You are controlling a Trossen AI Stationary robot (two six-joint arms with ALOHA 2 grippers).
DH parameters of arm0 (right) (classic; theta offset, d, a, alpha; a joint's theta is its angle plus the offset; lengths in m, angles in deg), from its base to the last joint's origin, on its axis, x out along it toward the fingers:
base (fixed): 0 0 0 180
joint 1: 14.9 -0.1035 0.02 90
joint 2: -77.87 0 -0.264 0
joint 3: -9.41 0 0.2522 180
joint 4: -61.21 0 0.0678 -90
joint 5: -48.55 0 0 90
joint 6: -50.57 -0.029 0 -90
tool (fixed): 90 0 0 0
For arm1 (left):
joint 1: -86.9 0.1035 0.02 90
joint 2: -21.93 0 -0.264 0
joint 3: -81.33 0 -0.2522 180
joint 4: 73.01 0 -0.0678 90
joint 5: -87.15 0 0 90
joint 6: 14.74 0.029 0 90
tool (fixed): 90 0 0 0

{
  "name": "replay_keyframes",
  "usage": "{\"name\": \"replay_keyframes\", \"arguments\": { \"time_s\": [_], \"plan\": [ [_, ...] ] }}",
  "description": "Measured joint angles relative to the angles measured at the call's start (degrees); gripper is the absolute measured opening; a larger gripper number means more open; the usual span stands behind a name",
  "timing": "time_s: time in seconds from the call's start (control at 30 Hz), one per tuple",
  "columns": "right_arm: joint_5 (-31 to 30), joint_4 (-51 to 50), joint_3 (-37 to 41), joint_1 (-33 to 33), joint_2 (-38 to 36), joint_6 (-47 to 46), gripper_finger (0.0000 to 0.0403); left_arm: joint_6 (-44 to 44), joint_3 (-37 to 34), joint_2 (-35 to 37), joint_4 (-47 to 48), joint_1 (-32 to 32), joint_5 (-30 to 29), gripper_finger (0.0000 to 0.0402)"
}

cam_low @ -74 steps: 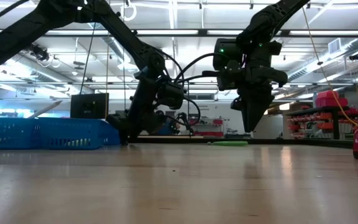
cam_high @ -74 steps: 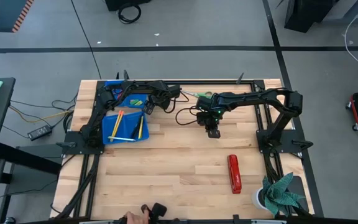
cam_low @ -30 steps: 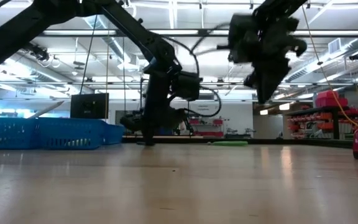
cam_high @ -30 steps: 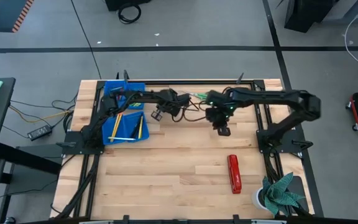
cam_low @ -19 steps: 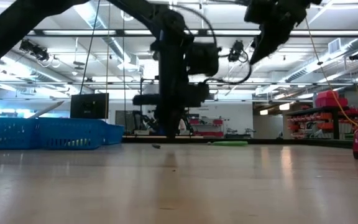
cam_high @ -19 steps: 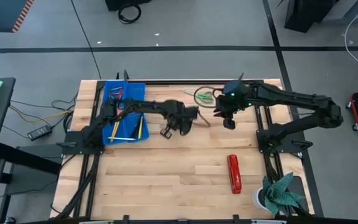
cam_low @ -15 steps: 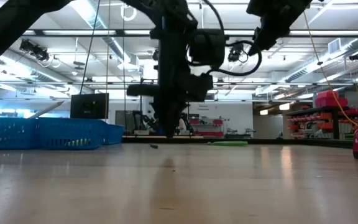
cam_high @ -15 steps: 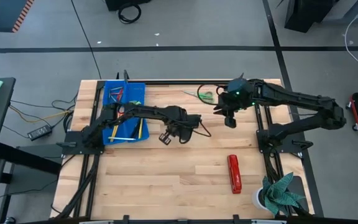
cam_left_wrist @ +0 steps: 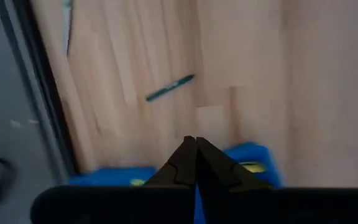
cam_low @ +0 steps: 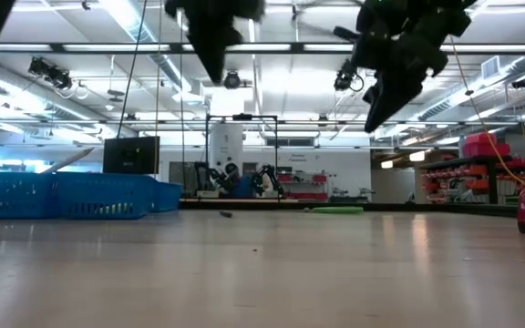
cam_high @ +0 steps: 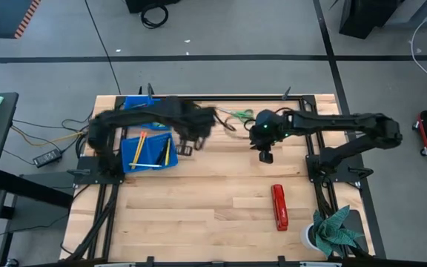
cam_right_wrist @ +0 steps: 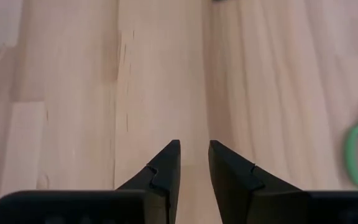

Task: Sort crayons/erasers/pens/pencils in bins
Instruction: Adjust the bottom left blue bin

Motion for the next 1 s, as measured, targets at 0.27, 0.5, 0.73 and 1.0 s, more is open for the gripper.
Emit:
{"name": "replay_keyframes", "arguments": {
  "time_s": [0.27, 0.5, 0.73, 1.0],
  "plan": [
    [0.05, 2.99, 2.68, -1.63, 2.53, -0.64, 0.0090, -16.31, -0.03, 7.12, 7.13, 0.40, -1.09, 0.0014],
    [0.10, 4.03, 2.68, -1.75, 1.68, -2.41, 0.0090, -17.58, -10.49, 7.41, 5.61, 0.49, 3.24, 0.0011],
    [0.10, 5.47, 2.68, -1.74, 1.28, -2.11, 0.0090, -17.29, -29.92, 7.44, -4.19, 0.74, 6.95, 0.0012],
    [0.10, 6.83, 2.68, -1.74, 1.30, -2.08, 0.0090, -16.34, -41.20, 7.40, -14.80, 0.88, 7.68, 0.0015]
  ]
}}
